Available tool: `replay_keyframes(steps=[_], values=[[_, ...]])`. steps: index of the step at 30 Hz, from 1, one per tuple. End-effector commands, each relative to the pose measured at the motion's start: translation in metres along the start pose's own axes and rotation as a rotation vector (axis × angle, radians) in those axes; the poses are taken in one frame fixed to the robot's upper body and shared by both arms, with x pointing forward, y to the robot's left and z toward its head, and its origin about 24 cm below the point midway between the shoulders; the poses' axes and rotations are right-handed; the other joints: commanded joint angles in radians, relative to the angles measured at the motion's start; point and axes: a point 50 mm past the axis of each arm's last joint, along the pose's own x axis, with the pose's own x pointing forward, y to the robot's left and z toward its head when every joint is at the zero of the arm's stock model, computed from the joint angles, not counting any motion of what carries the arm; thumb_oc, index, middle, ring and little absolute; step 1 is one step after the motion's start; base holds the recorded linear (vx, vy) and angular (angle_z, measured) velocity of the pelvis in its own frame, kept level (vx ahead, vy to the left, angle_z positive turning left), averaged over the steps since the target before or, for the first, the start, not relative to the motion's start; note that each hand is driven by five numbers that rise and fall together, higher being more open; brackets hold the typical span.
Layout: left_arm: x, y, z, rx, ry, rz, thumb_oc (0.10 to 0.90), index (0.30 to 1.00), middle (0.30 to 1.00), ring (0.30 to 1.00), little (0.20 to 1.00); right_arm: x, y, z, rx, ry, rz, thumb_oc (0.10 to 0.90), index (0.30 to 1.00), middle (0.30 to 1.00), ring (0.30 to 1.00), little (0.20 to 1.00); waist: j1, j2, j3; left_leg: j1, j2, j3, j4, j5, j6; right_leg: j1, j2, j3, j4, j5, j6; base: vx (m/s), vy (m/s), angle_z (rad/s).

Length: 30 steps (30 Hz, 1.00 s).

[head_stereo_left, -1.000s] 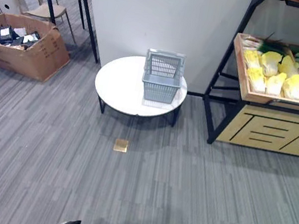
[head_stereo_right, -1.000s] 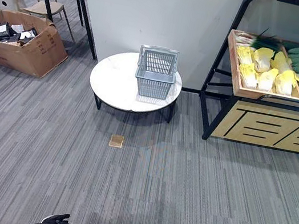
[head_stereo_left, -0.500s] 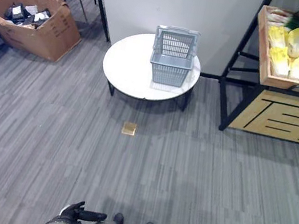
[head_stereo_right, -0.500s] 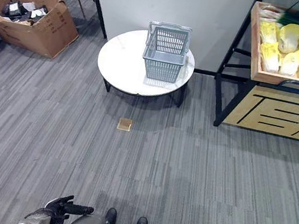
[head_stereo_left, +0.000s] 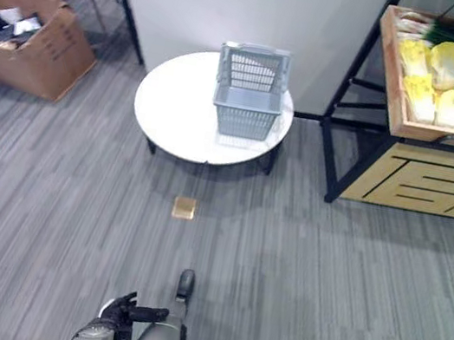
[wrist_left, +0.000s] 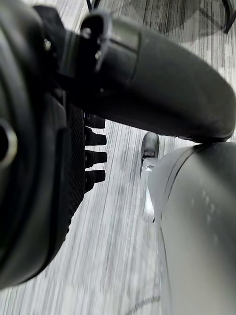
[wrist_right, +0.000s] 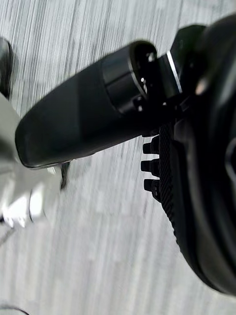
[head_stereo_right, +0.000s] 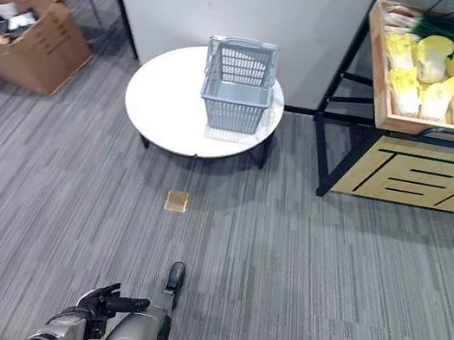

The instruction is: Get the vegetables into the basket

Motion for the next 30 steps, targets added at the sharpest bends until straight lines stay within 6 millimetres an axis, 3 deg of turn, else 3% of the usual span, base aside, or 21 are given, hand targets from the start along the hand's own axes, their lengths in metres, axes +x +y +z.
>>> replay_keyframes(steps=[1, 2, 3, 4, 6, 7, 8, 11, 12, 13, 14, 17, 19, 20, 21, 25, 30], values=[[-0.009, 0.019, -0.047, 0.044, 0.146, 0.058, 0.9, 1.0, 1.0, 1.0, 1.0, 0.0, 0.001, -0.004, -0.005, -0.004, -0.001, 0.9, 1.0, 1.0, 1.0, 1.0, 0.027, -0.061, -0.065, -0.045, -0.01, 0.029, -0.029, 0.057, -0.036, 0.0, -0.113, -0.015, 0.167, 0.228, 0.153, 0.4, 0.204, -0.21], [-0.009, 0.019, -0.047, 0.044, 0.146, 0.057, 0.9, 1.0, 1.0, 1.0, 1.0, 0.0, 0.001, -0.004, -0.005, -0.004, -0.001, 0.9, 1.0, 1.0, 1.0, 1.0, 0.029, -0.059, -0.066, -0.047, -0.007, 0.03, -0.029, 0.058, -0.037, -0.003, -0.111, -0.013, 0.167, 0.23, 0.152, 0.41, 0.201, -0.4], [-0.009, 0.023, -0.043, -0.002, 0.131, 0.073, 0.9, 1.0, 1.0, 1.0, 1.0, 0.0, 0.001, 0.006, 0.019, -0.04, -0.003, 0.9, 1.0, 1.0, 1.0, 1.0, 0.034, -0.073, -0.071, 0.0, -0.032, 0.052, -0.029, 0.024, -0.009, -0.041, -0.142, 0.008, 0.265, 0.41, 0.182, 0.41, 0.247, -0.54], [-0.009, 0.025, -0.04, 0.009, 0.122, 0.076, 0.9, 1.0, 1.0, 1.0, 1.0, 0.0, 0.0, 0.014, 0.016, -0.069, -0.004, 0.9, 1.0, 1.0, 1.0, 1.0, 0.034, -0.071, -0.065, 0.027, -0.046, 0.065, -0.029, 0.001, 0.014, -0.069, -0.162, 0.0, 0.327, 0.481, 0.18, 0.57, 0.361, -0.59], [-0.007, 0.028, -0.033, 0.044, 0.105, 0.072, 0.9, 1.0, 1.0, 1.0, 1.0, -0.001, -0.001, 0.024, 0.002, -0.101, -0.006, 0.9, 1.0, 1.0, 1.0, 1.0, 0.032, -0.05, -0.048, 0.08, -0.063, 0.073, -0.029, -0.037, 0.053, -0.14, -0.188, -0.026, 0.481, 0.589, 0.149, 0.44, 0.377, -0.17], [-0.007, 0.028, -0.029, 0.051, 0.098, 0.071, 0.9, 1.0, 1.0, 1.0, 1.0, -0.001, -0.002, 0.029, 0.001, -0.117, -0.011, 0.9, 1.0, 1.0, 1.0, 1.0, 0.02, -0.038, -0.032, 0.118, -0.08, 0.065, -0.029, -0.059, 0.072, -0.17, -0.198, -0.048, 0.553, 0.599, 0.132, 0.57, 0.498, 0.06], [-0.006, 0.032, -0.027, 0.056, 0.095, 0.078, 0.9, 1.0, 1.0, 1.0, 1.0, -0.002, -0.001, 0.039, 0.03, -0.159, -0.012, 0.9, 1.0, 1.0, 1.0, 1.0, -0.002, -0.016, -0.006, 0.178, -0.088, 0.044, -0.029, -0.087, 0.093, -0.24, -0.185, -0.053, 0.671, 0.589, 0.114, 0.42, 0.36, 0.24], [-0.007, 0.034, -0.028, 0.065, 0.1, 0.084, 0.9, 1.0, 1.0, 1.0, 1.0, -0.003, 0.0, 0.043, 0.058, -0.181, -0.009, 0.9, 1.0, 1.0, 1.0, 1.0, -0.015, -0.005, 0.004, 0.206, -0.087, 0.029, -0.029, -0.106, 0.102, -0.291, -0.177, -0.062, 0.715, 0.565, 0.108, 0.28, 0.182, 0.33], [-0.007, 0.036, -0.027, 0.074, 0.099, 0.087, 0.9, 1.0, 1.0, 1.0, 1.0, -0.003, 0.002, 0.047, 0.061, -0.199, -0.006, 0.9, 1.0, 1.0, 1.0, 1.0, -0.03, 0.004, 0.012, 0.23, -0.085, 0.018, -0.029, -0.12, 0.103, -0.345, -0.167, -0.078, 0.733, 0.517, 0.103, 0.4, 0.107, 0.23], [-0.006, 0.035, -0.024, 0.106, 0.09, 0.089, 0.9, 1.0, 1.0, 1.0, 1.0, -0.004, 0.004, 0.052, 0.077, -0.221, 0.001, 0.9, 1.0, 1.0, 1.0, 1.0, -0.062, 0.012, 0.032, 0.277, -0.084, -0.004, -0.029, -0.149, 0.094, -0.441, -0.127, -0.128, 0.66, 0.37, 0.092, 0.57, 0.092, 0.03], [-0.006, 0.033, -0.023, 0.109, 0.084, 0.083, 0.9, 1.0, 1.0, 1.0, 1.0, -0.004, 0.004, 0.055, 0.094, -0.231, 0.002, 0.9, 1.0, 1.0, 1.0, 1.0, -0.078, 0.01, 0.037, 0.299, -0.088, -0.013, -0.029, -0.169, 0.086, -0.466, -0.106, -0.156, 0.561, 0.325, 0.094, 0.54, 0.011, 0.04], [-0.005, 0.032, -0.024, 0.109, 0.091, 0.082, 0.9, 1.0, 1.0, 1.0, 1.0, -0.005, 0.008, 0.061, 0.096, -0.249, 0.009, 0.9, 1.0, 1.0, 1.0, 1.0, -0.101, -0.009, 0.035, 0.342, -0.104, -0.041, -0.029, -0.205, 0.065, -0.46, -0.082, -0.171, 0.278, 0.323, 0.129, 0.41, -0.093, 0.48], [-0.006, 0.032, -0.025, 0.127, 0.097, 0.077, 0.9, 1.0, 1.0, 1.0, 1.0, -0.005, 0.009, 0.062, 0.098, -0.253, 0.013, 0.9, 1.0, 1.0, 1.0, 1.0, -0.134, -0.015, 0.032, 0.381, -0.107, -0.078, -0.029, -0.239, 0.057, -0.473, -0.031, -0.076, 0.136, 0.36, 0.15, 0.36, -0.083, 0.54], [-0.006, 0.031, -0.026, 0.127, 0.097, 0.076, 0.9, 1.0, 1.0, 1.0, 1.0, -0.005, 0.008, 0.062, 0.097, -0.252, 0.013, 0.9, 1.0, 1.0, 1.0, 1.0, -0.134, -0.013, 0.034, 0.384, -0.105, -0.077, -0.029, -0.241, 0.057, -0.469, -0.029, -0.076, 0.134, 0.36, 0.15, 0.34, -0.105, 0.4], [-0.005, 0.029, -0.025, 0.14, 0.093, 0.064, 0.9, 1.0, 1.0, 1.0, 1.0, -0.006, 0.008, 0.065, 0.09, -0.264, 0.013, 0.9, 1.0, 1.0, 1.0, 1.0, -0.143, -0.012, 0.031, 0.399, -0.102, -0.109, -0.029, -0.241, 0.052, -0.47, -0.004, 0.003, 0.129, 0.375, 0.159, 0.22, -0.078, 0.48], [-0.006, 0.024, -0.031, 0.143, 0.105, 0.059, 0.9, 1.0, 1.0, 1.0, 1.0, -0.006, 0.007, 0.065, 0.072, -0.263, 0.008, 0.9, 1.0, 1.0, 1.0, 1.0, -0.136, -0.009, 0.013, 0.404, -0.095, -0.121, -0.029, -0.244, 0.047, -0.422, -0.017, 0.001, 0.071, 0.383, 0.144, 0.24, -0.134, 0.55], [-0.007, 0.022, -0.039, 0.158, 0.135, 0.052, 0.9, 1.0, 1.0, 1.0, 1.0, -0.004, 0.005, 0.059, 0.038, -0.237, 0.003, 0.9, 1.0, 1.0, 1.0, 1.0, -0.14, 0.006, -0.01, 0.426, -0.062, -0.159, -0.029, -0.217, 0.024, -0.365, 0.007, 0.004, 0.055, 0.356, 0.112, 0.15, -0.164, 0.17]])
